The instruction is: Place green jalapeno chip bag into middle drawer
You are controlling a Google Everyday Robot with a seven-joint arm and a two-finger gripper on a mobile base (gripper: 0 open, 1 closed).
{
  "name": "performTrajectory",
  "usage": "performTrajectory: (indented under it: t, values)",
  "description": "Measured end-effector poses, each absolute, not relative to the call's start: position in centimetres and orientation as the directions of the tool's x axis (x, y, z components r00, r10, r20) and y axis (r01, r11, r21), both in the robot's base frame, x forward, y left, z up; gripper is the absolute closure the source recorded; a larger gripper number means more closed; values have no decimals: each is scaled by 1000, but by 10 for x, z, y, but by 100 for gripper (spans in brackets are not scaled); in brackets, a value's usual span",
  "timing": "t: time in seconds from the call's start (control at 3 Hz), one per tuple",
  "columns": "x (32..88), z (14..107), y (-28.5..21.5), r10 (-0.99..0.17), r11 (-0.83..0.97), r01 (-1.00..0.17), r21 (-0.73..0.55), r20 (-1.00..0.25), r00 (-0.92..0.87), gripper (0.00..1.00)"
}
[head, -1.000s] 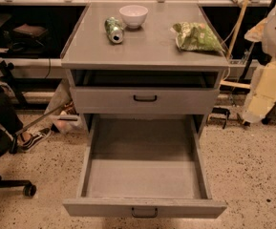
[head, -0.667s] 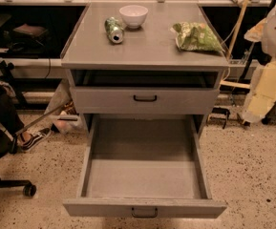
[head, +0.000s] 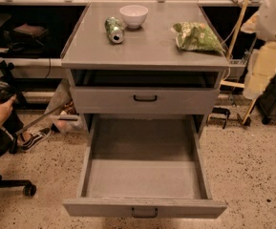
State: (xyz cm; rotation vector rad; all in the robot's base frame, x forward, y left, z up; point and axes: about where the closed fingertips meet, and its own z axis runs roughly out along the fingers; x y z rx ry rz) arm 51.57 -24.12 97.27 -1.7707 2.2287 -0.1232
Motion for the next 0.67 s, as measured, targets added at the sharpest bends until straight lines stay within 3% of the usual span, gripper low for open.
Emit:
performTrajectory:
  t: [0.67]
  values:
    - [639, 917, -227, -962, 229, -967, -116, -178, -207, 0]
